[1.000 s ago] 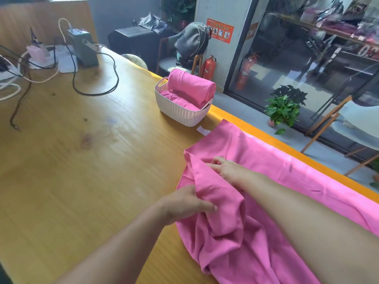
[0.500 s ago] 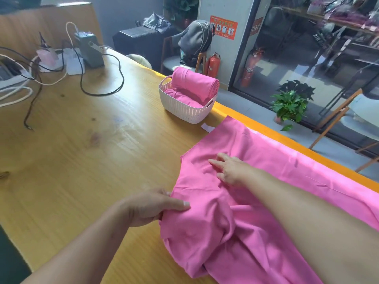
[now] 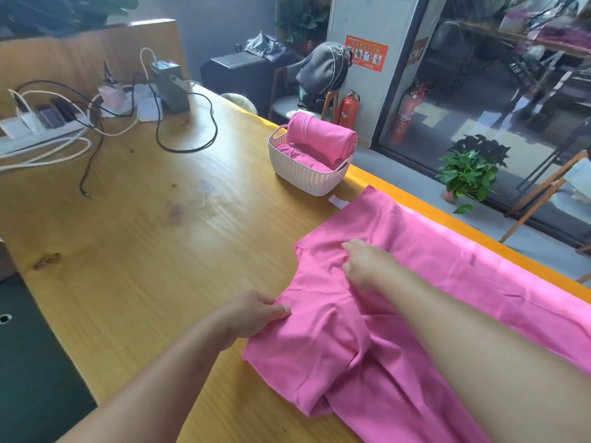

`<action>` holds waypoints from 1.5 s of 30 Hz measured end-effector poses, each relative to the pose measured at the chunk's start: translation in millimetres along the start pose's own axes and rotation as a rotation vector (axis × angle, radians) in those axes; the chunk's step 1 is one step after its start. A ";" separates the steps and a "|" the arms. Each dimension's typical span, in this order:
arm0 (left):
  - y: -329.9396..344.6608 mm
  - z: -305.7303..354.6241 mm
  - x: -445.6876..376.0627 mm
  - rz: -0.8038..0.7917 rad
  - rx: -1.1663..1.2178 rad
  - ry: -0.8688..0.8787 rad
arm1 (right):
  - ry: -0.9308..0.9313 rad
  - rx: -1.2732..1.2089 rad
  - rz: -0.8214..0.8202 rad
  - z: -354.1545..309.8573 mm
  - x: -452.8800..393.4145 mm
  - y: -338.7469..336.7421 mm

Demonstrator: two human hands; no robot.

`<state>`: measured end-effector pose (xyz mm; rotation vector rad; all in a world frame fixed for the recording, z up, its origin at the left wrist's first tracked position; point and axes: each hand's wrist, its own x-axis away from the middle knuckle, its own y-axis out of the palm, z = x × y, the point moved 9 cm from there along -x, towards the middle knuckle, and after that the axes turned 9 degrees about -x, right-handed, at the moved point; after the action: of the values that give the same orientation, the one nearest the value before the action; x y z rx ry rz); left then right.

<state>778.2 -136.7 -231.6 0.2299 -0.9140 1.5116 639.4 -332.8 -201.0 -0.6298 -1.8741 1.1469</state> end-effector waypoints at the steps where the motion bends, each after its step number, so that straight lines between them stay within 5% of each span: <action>1: 1.7 1.4 4.9 -0.023 0.042 0.014 | -0.026 0.007 0.033 -7.8 6.0 -0.6; 5: 5.6 6.3 24.1 -0.072 0.375 0.071 | -0.107 0.060 -0.066 -28.2 29.2 27.3; 9: 2.2 1.6 34.6 -0.015 0.400 0.057 | -0.126 0.089 -0.180 -33.4 40.3 35.1; 15: -40.9 -18.1 54.6 0.055 -0.245 -0.075 | -0.077 0.021 -0.213 -26.2 42.8 29.6; 24: -64.6 -51.1 70.7 0.122 -0.040 -0.086 | -0.099 0.222 -0.166 -34.2 36.1 39.4; 29: -78.0 -62.6 66.7 0.229 -0.594 -0.213 | -0.093 0.221 -0.147 -33.5 36.2 40.4; 33: -80.9 -62.1 68.8 0.281 -0.775 -0.280 | -0.061 0.207 -0.137 -34.2 37.8 43.8; 42: -89.2 -86.2 87.6 0.440 -0.659 -0.478 | -0.030 0.194 -0.125 -38.5 35.4 35.8; 45: -78.4 -103.8 97.7 0.325 -0.425 -0.557 | -0.049 0.222 -0.007 -56.1 35.4 20.5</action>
<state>869.4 -4.3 -206.9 0.2001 -1.7613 1.5275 668.1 -270.2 -192.1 -0.4742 -1.7556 1.3536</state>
